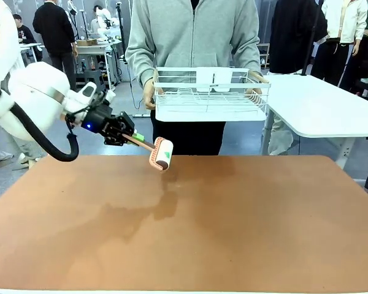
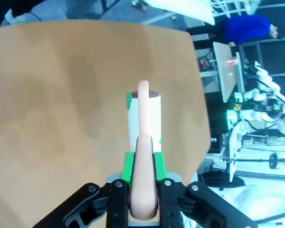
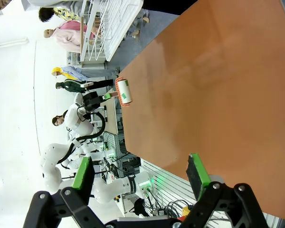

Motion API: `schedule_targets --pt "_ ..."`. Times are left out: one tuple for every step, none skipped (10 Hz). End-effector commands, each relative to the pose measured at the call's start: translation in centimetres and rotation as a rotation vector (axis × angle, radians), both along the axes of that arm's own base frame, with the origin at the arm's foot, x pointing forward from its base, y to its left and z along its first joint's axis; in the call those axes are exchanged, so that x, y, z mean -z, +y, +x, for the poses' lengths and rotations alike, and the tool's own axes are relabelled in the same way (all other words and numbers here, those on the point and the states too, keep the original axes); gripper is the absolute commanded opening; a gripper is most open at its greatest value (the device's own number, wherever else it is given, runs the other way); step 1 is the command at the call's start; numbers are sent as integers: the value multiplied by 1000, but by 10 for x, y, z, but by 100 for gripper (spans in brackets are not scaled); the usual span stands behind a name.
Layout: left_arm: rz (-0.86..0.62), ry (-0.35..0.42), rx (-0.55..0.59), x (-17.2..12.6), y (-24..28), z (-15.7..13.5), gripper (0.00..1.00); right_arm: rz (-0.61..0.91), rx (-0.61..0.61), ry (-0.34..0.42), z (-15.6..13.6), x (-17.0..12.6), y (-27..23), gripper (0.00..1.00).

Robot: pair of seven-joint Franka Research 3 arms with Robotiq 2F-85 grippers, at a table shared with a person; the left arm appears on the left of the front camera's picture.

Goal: Clean the table.
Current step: Clean the table with the Lint Roller when the human lifts the Dish drying rack.

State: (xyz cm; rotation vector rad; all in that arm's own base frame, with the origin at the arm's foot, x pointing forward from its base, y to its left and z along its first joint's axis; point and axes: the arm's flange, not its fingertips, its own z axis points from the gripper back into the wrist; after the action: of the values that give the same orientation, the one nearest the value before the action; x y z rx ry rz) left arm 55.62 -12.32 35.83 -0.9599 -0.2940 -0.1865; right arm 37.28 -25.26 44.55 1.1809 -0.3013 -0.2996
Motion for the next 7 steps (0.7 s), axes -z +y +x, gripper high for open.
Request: schedule_targets --pt "-39 41 13 -16 13 -19 21 5 -4 -15 -2 -2 1 100" --pt "-28 32 5 -19 17 -21 21 5 -4 -15 -2 -2 1 100" --pt "-13 52 -4 -20 18 -20 21 5 -4 -15 -2 -2 1 100" --pt "-5 42 -3 -21 19 -22 21 5 -4 -15 -2 -2 1 100" --pt "-4 47 -13 -23 21 -18 21 5 -4 -15 -2 -2 1 100" --pt "15 59 -22 -30 29 -19 21 5 -4 -15 -2 -2 1 100" --pt "71 53 -67 -48 43 -32 21 5 -4 -15 -2 -2 1 100"
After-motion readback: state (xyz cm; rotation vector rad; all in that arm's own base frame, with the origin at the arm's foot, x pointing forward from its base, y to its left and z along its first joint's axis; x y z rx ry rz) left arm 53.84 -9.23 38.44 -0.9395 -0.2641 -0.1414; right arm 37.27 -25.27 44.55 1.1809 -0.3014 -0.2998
